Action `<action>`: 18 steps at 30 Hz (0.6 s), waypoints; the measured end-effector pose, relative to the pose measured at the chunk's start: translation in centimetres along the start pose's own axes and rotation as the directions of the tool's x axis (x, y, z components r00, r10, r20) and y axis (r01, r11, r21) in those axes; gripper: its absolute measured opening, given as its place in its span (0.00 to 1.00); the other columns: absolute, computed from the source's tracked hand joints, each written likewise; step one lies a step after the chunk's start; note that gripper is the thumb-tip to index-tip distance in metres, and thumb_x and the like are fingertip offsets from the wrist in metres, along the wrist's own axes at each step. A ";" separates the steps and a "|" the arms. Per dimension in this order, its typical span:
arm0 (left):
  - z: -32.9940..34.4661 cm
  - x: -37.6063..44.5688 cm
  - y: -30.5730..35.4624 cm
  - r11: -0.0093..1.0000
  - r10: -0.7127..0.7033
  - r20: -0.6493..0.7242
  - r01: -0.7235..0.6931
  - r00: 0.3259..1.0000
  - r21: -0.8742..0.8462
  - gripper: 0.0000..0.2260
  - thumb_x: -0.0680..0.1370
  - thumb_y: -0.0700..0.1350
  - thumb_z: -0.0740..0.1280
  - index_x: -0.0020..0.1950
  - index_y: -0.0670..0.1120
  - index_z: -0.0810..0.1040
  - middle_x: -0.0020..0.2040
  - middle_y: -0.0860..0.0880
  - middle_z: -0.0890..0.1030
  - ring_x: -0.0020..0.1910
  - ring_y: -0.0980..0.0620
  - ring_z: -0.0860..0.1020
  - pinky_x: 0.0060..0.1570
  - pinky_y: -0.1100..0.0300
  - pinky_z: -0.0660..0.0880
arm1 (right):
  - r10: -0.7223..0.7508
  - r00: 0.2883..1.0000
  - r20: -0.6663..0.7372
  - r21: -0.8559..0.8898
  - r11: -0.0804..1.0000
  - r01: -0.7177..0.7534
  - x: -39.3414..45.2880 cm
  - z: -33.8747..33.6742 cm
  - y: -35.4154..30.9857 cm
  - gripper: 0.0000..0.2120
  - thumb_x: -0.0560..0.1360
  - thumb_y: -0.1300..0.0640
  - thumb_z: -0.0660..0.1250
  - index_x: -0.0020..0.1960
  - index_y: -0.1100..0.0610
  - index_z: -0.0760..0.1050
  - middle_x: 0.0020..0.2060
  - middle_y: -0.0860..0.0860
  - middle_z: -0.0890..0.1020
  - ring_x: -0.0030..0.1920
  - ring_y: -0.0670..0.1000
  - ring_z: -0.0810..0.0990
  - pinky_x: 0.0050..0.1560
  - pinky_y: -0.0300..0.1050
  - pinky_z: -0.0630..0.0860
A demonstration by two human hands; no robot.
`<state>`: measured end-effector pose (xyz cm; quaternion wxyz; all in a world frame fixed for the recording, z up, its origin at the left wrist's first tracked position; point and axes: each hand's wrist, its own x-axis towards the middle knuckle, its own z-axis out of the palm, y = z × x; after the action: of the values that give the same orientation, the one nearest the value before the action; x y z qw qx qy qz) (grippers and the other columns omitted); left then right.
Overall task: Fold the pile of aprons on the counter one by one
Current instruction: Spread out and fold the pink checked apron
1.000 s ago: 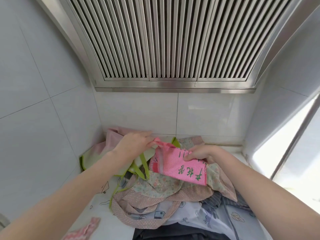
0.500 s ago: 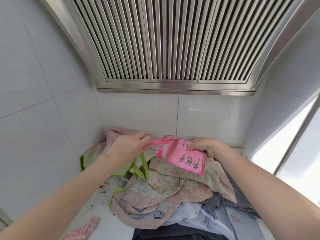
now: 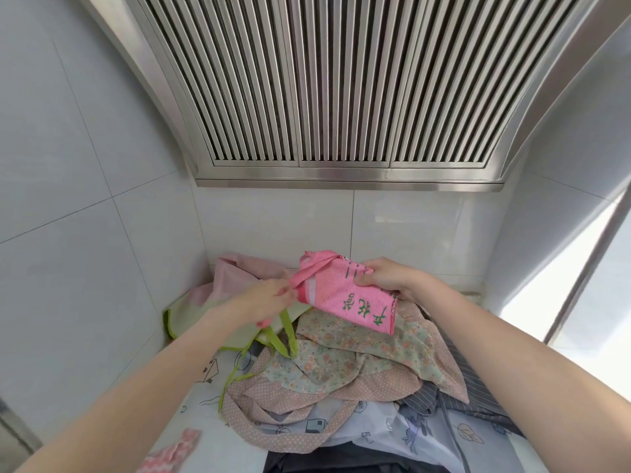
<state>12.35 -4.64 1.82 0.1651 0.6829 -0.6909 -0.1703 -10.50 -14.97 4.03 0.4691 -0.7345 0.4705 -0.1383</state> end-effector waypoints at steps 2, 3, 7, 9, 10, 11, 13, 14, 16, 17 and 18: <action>0.2 0.4 0.5 0.999 0.008 -0.138 -0.013 0.990 -0.033 0.11 0.79 0.53 0.59 0.50 0.45 0.71 0.44 0.46 0.79 0.46 0.45 0.77 0.50 0.52 0.74 | -0.020 0.999 0.033 -0.027 0.999 0.021 -0.5 0.0 -0.3 0.07 0.78 0.61 0.63 0.55 0.55 0.74 0.44 0.50 0.80 0.41 0.49 0.79 0.44 0.41 0.76; 0.3 0.5 1.1 0.999 0.012 -0.222 -0.024 0.975 -0.049 0.09 0.80 0.50 0.61 0.53 0.45 0.70 0.44 0.47 0.79 0.45 0.46 0.77 0.47 0.54 0.74 | -0.025 0.999 0.046 -0.035 0.999 0.027 -0.8 0.0 -0.4 0.08 0.78 0.61 0.63 0.57 0.55 0.74 0.46 0.51 0.80 0.44 0.50 0.80 0.47 0.43 0.77; -0.7 0.6 2.7 0.998 0.057 -0.399 -0.050 0.915 0.028 0.14 0.76 0.48 0.68 0.58 0.47 0.70 0.49 0.51 0.79 0.46 0.49 0.79 0.47 0.53 0.76 | -0.053 0.995 0.081 -0.065 0.996 0.059 -1.5 -0.1 -0.9 0.16 0.78 0.60 0.63 0.66 0.57 0.72 0.58 0.55 0.79 0.54 0.53 0.79 0.56 0.46 0.76; -0.8 0.7 2.8 0.987 0.093 -0.423 -0.026 0.901 0.161 0.09 0.75 0.48 0.68 0.53 0.47 0.76 0.48 0.50 0.78 0.48 0.49 0.77 0.43 0.55 0.74 | -0.066 0.993 0.094 -0.098 0.992 0.075 -1.7 -0.3 -0.8 0.16 0.78 0.59 0.63 0.66 0.57 0.72 0.59 0.55 0.79 0.56 0.54 0.78 0.58 0.48 0.75; -0.9 0.8 2.8 0.983 0.097 -0.448 -0.016 0.889 0.182 0.07 0.75 0.47 0.68 0.51 0.46 0.78 0.47 0.50 0.76 0.49 0.49 0.76 0.42 0.56 0.71 | -0.073 0.993 0.095 -0.104 0.991 0.083 -1.7 -0.4 -0.8 0.16 0.79 0.59 0.63 0.66 0.57 0.71 0.59 0.55 0.78 0.56 0.54 0.78 0.59 0.48 0.75; -0.9 0.8 3.0 0.985 0.112 -0.480 -0.031 0.870 0.172 0.06 0.75 0.46 0.68 0.49 0.44 0.80 0.46 0.50 0.73 0.49 0.49 0.75 0.42 0.58 0.69 | -0.082 0.993 0.087 -0.122 0.988 0.092 -1.7 -0.4 -0.8 0.16 0.79 0.59 0.63 0.66 0.58 0.72 0.59 0.55 0.78 0.57 0.54 0.78 0.59 0.48 0.74; -1.0 1.2 3.6 0.993 0.118 -0.512 -0.089 0.851 0.081 0.05 0.75 0.44 0.69 0.42 0.43 0.78 0.46 0.48 0.71 0.47 0.48 0.74 0.43 0.60 0.67 | -0.116 0.992 0.042 -0.230 0.965 0.123 -1.7 -0.6 -0.7 0.16 0.78 0.59 0.63 0.65 0.60 0.73 0.59 0.56 0.78 0.58 0.55 0.77 0.58 0.47 0.73; -1.1 1.4 4.0 0.995 0.070 -0.498 -0.095 0.864 -0.026 0.07 0.76 0.42 0.68 0.38 0.44 0.74 0.46 0.47 0.73 0.46 0.47 0.75 0.43 0.60 0.67 | -0.141 0.990 0.008 -0.316 0.939 0.137 -1.4 -0.7 -0.7 0.15 0.78 0.58 0.63 0.64 0.61 0.73 0.60 0.57 0.78 0.60 0.56 0.77 0.58 0.45 0.72; -1.5 1.5 5.5 0.925 -0.069 -0.363 -0.076 0.929 -0.371 0.11 0.77 0.38 0.65 0.36 0.45 0.69 0.43 0.45 0.77 0.44 0.46 0.77 0.44 0.58 0.70 | -0.225 0.972 -0.066 -0.460 0.871 0.170 -1.1 -0.7 -0.6 0.17 0.78 0.57 0.64 0.65 0.61 0.73 0.63 0.56 0.76 0.64 0.55 0.73 0.59 0.42 0.68; -1.5 1.4 6.2 0.826 -0.098 -0.284 -0.081 0.954 -0.558 0.10 0.78 0.37 0.63 0.37 0.45 0.68 0.39 0.45 0.78 0.39 0.46 0.78 0.42 0.56 0.72 | -0.264 0.960 -0.098 -0.473 0.860 0.189 -1.0 -0.7 -0.5 0.18 0.78 0.56 0.64 0.66 0.61 0.72 0.64 0.56 0.75 0.65 0.55 0.72 0.60 0.41 0.67; -1.5 1.4 6.9 0.696 -0.111 -0.233 -0.092 0.966 -0.712 0.09 0.79 0.36 0.61 0.39 0.43 0.67 0.35 0.45 0.79 0.33 0.47 0.78 0.37 0.56 0.74 | -0.308 0.943 -0.126 -0.469 0.856 0.217 -0.9 -0.7 -0.5 0.18 0.78 0.56 0.63 0.67 0.61 0.72 0.64 0.56 0.75 0.65 0.54 0.72 0.59 0.41 0.66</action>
<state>6.95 -5.96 6.31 0.5058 0.5838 -0.5385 -0.3368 -11.19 -14.54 5.01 0.2150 -0.8628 0.4284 -0.1607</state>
